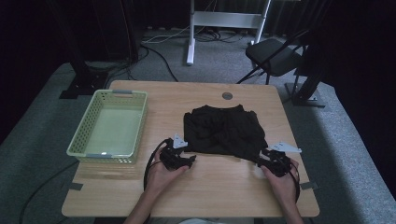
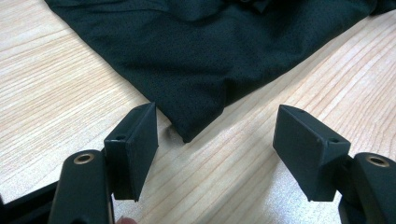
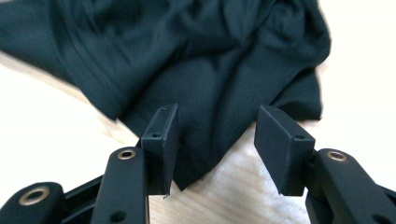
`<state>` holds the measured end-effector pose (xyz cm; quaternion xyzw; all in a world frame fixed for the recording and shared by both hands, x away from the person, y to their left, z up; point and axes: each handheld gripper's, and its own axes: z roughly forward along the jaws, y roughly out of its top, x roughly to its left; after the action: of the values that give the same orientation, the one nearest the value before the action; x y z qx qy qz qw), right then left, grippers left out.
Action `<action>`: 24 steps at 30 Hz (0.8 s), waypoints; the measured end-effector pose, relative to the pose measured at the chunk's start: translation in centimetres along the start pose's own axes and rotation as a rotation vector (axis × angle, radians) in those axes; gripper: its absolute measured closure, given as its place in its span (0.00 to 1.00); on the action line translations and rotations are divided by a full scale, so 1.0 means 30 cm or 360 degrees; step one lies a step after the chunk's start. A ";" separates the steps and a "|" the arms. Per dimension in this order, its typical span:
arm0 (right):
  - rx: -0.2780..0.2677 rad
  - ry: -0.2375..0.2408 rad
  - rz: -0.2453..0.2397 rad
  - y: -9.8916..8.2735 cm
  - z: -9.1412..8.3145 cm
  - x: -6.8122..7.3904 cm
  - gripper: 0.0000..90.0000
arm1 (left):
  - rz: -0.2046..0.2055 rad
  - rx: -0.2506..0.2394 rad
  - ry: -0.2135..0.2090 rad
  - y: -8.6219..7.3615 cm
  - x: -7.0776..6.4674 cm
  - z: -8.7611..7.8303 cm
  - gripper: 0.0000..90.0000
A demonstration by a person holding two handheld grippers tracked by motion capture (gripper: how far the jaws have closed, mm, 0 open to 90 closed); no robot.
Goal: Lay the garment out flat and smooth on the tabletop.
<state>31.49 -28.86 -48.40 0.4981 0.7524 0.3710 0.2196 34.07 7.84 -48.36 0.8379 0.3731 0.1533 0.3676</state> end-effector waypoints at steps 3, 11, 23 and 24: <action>0.0036 -0.0033 -0.0056 -0.002 0.006 0.019 0.55 | 0.0028 0.0014 0.0023 0.001 -0.005 0.001 0.35; 0.0056 0.0019 -0.0047 -0.007 0.001 0.021 0.72 | -0.0001 0.0006 0.0049 -0.002 -0.007 -0.003 0.38; 0.0131 0.0053 -0.0042 -0.016 -0.042 -0.001 0.92 | -0.0035 -0.0077 0.0013 0.052 -0.012 -0.047 0.63; 0.0130 0.0047 -0.0041 -0.018 -0.047 -0.004 0.92 | -0.0026 -0.0081 0.0019 0.065 -0.013 -0.045 0.64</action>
<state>30.24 -29.57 -47.96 0.4914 0.7764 0.3444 0.1925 34.08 7.35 -46.02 0.8244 0.3781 0.1648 0.3877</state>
